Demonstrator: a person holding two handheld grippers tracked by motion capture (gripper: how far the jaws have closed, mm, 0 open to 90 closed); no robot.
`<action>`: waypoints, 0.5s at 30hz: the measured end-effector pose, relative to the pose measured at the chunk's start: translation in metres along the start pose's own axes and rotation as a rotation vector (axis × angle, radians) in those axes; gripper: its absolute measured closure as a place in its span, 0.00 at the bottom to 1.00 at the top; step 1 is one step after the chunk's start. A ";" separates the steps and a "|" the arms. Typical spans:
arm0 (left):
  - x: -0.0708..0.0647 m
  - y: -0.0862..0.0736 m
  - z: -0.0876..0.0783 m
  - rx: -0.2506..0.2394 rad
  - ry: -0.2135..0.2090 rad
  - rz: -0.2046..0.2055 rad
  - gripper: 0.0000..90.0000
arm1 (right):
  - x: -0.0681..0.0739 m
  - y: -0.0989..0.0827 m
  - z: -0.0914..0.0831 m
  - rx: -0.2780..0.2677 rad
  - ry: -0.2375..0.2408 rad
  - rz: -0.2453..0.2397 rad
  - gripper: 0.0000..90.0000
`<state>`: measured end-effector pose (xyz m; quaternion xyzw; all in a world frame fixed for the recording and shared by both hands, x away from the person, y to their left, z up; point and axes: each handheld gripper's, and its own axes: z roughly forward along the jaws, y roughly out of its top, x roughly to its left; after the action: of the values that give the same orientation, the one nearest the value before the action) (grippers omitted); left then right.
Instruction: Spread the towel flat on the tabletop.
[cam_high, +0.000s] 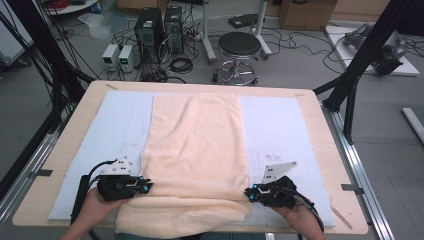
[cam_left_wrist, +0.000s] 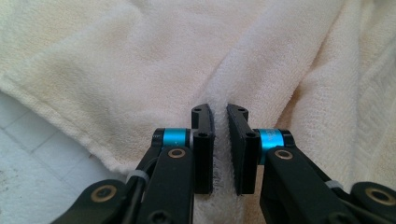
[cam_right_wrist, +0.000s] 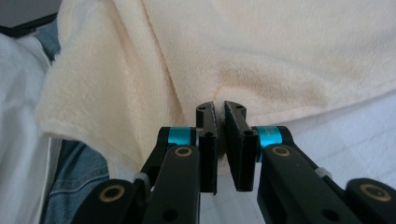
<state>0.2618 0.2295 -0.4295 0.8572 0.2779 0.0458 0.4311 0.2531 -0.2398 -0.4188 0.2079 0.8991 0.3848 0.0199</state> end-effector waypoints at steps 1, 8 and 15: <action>0.000 0.000 0.000 0.005 0.002 -0.003 0.88 | 0.000 -0.001 0.001 0.017 -0.004 0.001 0.92; -0.003 0.001 -0.008 -0.039 -0.010 0.004 0.59 | 0.007 0.015 -0.010 -0.050 -0.034 -0.047 0.74; -0.006 0.000 0.003 0.041 -0.015 0.062 0.61 | 0.009 0.026 0.020 -0.014 -0.002 -0.127 0.57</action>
<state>0.2579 0.2242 -0.4304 0.8744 0.2486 0.0470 0.4140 0.2576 -0.2066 -0.4136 0.1505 0.9078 0.3886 0.0467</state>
